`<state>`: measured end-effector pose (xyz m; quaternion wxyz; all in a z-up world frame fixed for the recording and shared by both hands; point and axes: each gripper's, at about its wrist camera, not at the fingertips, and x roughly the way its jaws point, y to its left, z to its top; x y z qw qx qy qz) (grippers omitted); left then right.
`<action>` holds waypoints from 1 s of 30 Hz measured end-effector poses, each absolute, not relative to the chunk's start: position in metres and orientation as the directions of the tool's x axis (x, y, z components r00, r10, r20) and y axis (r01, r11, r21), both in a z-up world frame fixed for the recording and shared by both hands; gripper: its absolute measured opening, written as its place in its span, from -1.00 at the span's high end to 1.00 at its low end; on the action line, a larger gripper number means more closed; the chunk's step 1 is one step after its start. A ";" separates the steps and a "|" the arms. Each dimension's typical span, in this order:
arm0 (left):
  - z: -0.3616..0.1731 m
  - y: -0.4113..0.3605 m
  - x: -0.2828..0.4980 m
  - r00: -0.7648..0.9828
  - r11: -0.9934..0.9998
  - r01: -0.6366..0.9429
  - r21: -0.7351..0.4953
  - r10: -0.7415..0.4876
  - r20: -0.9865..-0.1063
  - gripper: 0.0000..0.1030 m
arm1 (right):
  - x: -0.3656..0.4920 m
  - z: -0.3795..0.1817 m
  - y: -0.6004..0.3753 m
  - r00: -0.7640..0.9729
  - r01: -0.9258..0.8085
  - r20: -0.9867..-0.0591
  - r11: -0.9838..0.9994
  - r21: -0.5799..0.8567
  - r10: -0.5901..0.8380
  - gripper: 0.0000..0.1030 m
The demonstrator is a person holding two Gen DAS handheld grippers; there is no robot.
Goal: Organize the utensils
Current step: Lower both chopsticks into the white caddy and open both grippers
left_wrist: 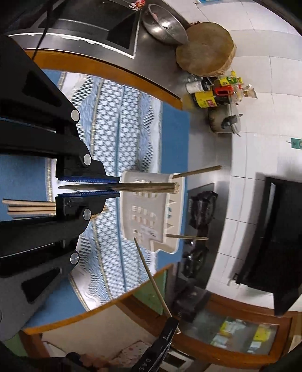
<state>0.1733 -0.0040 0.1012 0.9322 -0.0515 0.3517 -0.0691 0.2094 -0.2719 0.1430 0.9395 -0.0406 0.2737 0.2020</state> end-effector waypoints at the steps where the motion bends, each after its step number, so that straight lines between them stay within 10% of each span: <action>1: 0.104 -0.004 0.175 0.747 0.983 0.096 -0.156 -0.175 -0.641 0.90 | 0.211 0.145 -0.273 0.770 -0.402 -0.528 0.915 0.032 0.357 0.87; 19: 0.181 0.006 0.234 0.918 0.946 0.080 -0.315 -0.193 -0.346 0.90 | 0.241 0.205 -0.265 0.828 -0.398 -0.452 0.916 -0.055 0.332 0.87; 30: 0.149 0.009 0.279 0.904 0.944 0.030 -0.329 -0.167 -0.395 0.89 | 0.274 0.182 -0.247 0.791 -0.411 -0.516 0.910 -0.049 0.330 0.87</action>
